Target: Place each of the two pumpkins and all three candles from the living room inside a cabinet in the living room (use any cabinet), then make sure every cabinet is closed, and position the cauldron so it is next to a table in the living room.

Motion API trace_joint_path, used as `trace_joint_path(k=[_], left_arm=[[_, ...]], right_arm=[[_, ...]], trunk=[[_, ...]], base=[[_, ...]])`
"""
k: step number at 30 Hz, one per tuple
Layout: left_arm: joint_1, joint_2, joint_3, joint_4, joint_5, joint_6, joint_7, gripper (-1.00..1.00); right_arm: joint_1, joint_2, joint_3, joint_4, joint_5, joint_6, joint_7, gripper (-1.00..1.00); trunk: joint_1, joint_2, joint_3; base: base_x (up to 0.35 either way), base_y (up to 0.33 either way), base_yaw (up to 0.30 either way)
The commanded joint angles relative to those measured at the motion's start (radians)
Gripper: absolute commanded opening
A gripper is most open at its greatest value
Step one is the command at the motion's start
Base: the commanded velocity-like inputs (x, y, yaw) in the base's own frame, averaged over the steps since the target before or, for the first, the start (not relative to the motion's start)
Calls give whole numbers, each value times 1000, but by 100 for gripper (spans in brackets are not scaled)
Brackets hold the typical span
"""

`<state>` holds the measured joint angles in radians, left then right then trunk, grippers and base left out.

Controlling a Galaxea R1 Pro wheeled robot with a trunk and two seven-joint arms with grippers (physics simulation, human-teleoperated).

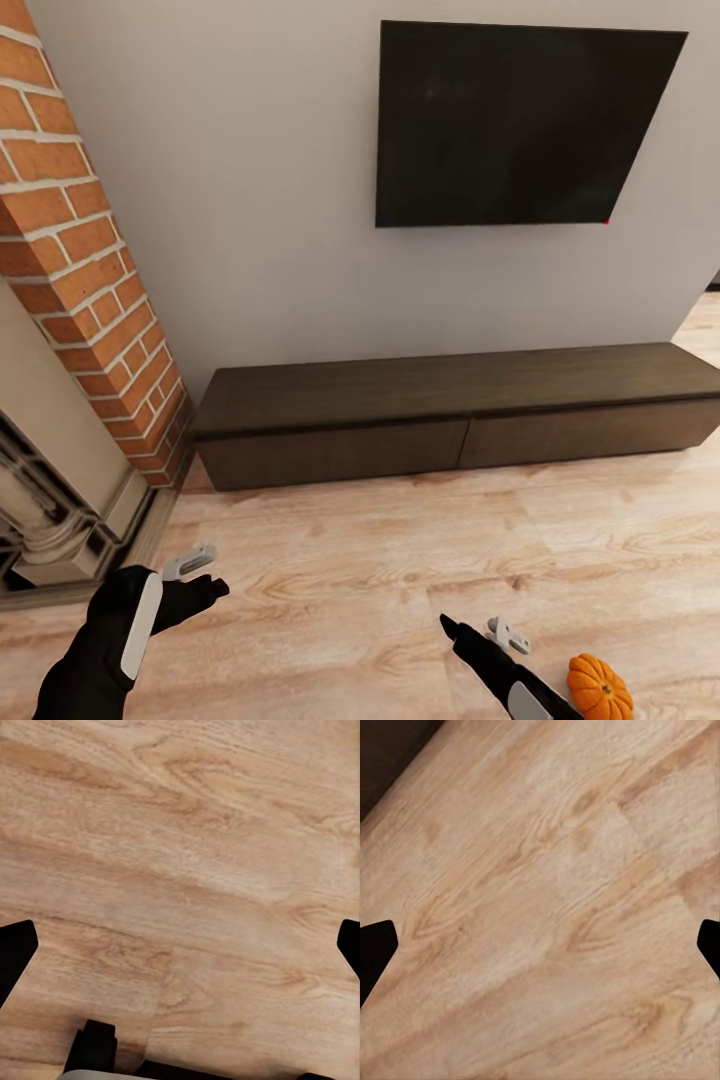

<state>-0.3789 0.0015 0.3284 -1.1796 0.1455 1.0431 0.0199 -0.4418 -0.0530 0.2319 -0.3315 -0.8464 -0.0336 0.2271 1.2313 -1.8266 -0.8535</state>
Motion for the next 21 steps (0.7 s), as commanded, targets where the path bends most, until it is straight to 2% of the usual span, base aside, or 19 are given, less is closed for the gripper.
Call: trace_joint_path(k=[1,6,12,13,15,16,17,20,21], left_arm=[[0,0,0,0,0,0,0,100],[0,1,1,0,0,0,0,100],[0,1,9,0,0,0,0,100],[0,3,12,0,0,0,0,100],[0,12,23,1,2,0,-1,100],[0,15,26,1,4,0,-3,100],[0,20,31,1,13,0,-11,100],[-1,33,40,3,41,0,-55,100],[-1,38,41,4,44,0,-66,100]], right_arm=[[0,2,-1,-1,0,0,0,100],[0,14,-5,-2,0,-4,-2,100],[-2,52,-11,-16,-1,-8,-11,100],[-3,56,-24,-28,-9,-8,-11,100],[-4,61,-91,-65,-65,-7,-6,100],[-4,62,-110,-75,-85,-6,-4,100],[-4,64,-141,-94,-124,-4,-2,100],[-6,73,-180,-125,-197,-1,4,100],[-7,76,-183,-130,-205,0,7,100]], trunk=[[4,-7,-3],[23,-42,-19],[46,-84,-38],[50,-91,-41],[58,-105,-47],[61,-112,-50],[65,-119,-53],[77,-140,-63],[81,-147,-66]], base=[[0,0,0],[0,0,0],[0,0,0],[0,0,0],[0,0,0],[0,0,0],[0,0,0],[0,0,0],[0,0,0]])
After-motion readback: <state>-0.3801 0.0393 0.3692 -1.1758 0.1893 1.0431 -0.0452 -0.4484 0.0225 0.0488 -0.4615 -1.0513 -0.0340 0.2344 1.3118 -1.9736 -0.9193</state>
